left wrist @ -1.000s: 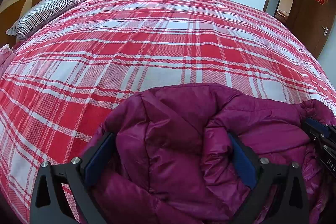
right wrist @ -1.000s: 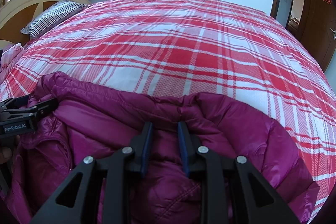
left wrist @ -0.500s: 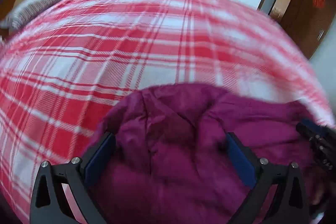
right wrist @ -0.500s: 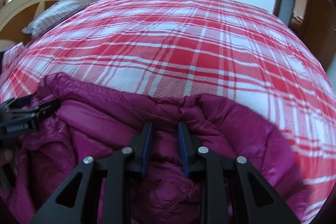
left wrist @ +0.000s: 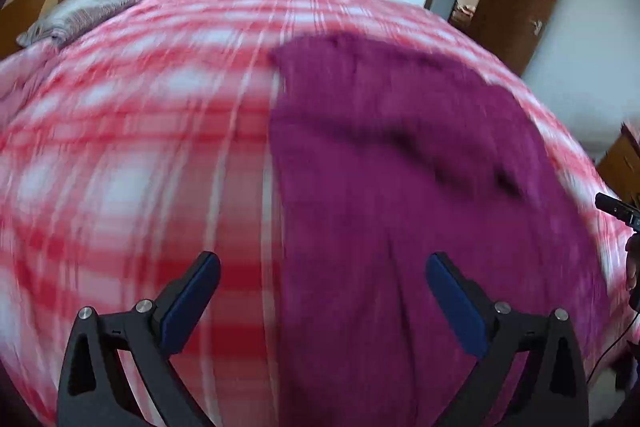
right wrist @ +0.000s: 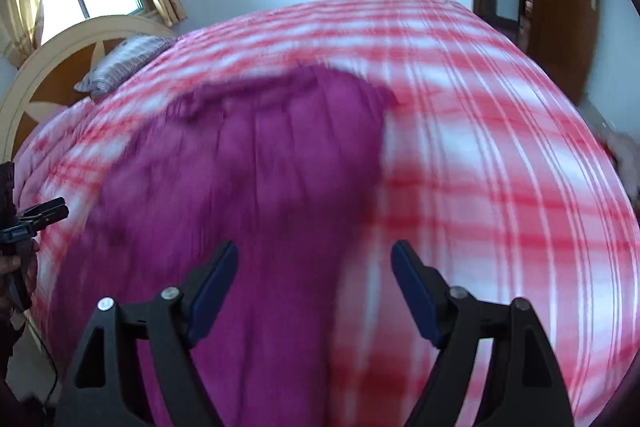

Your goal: Fold large clothes

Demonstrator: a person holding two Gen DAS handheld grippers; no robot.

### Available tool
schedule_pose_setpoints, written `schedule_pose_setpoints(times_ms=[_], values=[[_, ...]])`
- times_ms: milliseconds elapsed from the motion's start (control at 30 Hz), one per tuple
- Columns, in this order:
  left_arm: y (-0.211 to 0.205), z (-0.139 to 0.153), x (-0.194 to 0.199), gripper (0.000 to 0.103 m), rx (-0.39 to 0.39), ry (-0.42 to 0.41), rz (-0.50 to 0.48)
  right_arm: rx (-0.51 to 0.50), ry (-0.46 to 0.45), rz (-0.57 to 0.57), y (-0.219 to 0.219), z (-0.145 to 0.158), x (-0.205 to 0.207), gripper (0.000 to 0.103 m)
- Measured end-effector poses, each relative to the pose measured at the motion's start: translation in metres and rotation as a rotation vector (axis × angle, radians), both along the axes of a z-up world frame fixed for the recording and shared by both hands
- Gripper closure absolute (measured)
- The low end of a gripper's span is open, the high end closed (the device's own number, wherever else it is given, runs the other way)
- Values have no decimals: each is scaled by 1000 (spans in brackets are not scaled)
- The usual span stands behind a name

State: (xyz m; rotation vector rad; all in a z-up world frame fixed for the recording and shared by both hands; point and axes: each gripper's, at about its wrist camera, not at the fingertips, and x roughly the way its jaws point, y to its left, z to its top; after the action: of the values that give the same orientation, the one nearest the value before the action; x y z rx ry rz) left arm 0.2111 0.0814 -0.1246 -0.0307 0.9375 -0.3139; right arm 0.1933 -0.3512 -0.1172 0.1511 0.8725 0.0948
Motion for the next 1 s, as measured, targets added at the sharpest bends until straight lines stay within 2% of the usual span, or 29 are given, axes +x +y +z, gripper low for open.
schedule_pose_setpoints(times_ms=[100, 133, 200, 300, 333, 367, 400, 433, 467, 500, 533, 567, 633, 733, 900, 1000], values=[[6, -22, -43, 1, -8, 25, 6, 25, 41, -57, -4, -25, -54, 20], [5, -25, -53, 1, 2, 6, 6, 15, 37, -87, -3, -32, -73, 20], [0, -26, -74, 1, 62, -45, -1, 21, 29, -120, -2, -38, -92, 20], [-4, -33, -92, 1, 62, -57, -33, 46, 20, -123, 9, -50, -117, 19], [-5, -35, -95, 1, 76, -71, -46, 20, 26, -114, 18, -56, -122, 20], [-7, -36, -99, 1, 80, -81, -58, -11, 19, -103, 24, -56, -127, 24], [-8, -35, -102, 3, 56, -83, -76, -42, 14, -76, 34, -56, -129, 41], [-8, -35, -106, 9, 29, -81, -97, -28, 14, -59, 36, -54, -130, 53], [-10, -33, -108, 31, 23, -77, -120, 10, 16, -45, 37, -52, -131, 83], [-13, -30, -110, 58, 41, -81, -143, 53, 20, -37, 37, -49, -132, 90], [-14, -28, -113, 72, 33, -75, -168, 90, 17, -22, 36, -46, -134, 93], [-12, -25, -112, 87, -2, -55, -188, 115, 12, -12, 37, -45, -137, 94], [-1, -13, -115, 88, -68, -57, -180, 135, -12, -3, 37, -40, -146, 95], [7, 11, -127, 90, -125, -83, -195, 196, -59, 20, 37, -23, -165, 95], [27, 73, -152, 91, -374, -125, -264, 242, -157, 68, 38, 26, -208, 95], [32, 112, -162, 91, -495, -164, -300, 264, -238, 90, 38, 63, -230, 95]])
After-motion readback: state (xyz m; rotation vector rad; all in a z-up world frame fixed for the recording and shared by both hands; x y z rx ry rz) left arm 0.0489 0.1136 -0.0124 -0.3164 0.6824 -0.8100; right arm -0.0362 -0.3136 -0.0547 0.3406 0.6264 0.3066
